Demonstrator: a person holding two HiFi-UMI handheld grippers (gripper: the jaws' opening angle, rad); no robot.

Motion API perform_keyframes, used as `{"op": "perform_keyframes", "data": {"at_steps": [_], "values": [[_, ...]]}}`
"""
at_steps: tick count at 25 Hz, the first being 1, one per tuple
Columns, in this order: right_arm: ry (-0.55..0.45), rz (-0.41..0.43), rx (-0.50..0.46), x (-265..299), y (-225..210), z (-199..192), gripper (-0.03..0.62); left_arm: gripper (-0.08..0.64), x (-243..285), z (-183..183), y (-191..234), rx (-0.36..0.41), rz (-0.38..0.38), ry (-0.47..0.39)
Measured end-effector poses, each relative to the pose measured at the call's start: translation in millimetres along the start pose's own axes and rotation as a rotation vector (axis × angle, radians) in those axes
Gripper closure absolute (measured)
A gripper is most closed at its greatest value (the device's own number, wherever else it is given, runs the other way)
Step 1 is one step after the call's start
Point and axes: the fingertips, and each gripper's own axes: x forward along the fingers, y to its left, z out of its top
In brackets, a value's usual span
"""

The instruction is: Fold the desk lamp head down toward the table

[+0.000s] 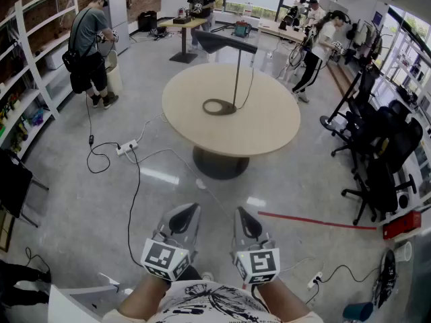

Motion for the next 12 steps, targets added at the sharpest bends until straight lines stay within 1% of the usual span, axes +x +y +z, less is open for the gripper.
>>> {"op": "perform_keyframes", "data": {"at_steps": [12], "values": [[0.008,0.001,0.008,3.8,-1.8,-8.5,0.583,0.554,2.0,-6.3,2.7,0.002,0.007,0.009]]}}
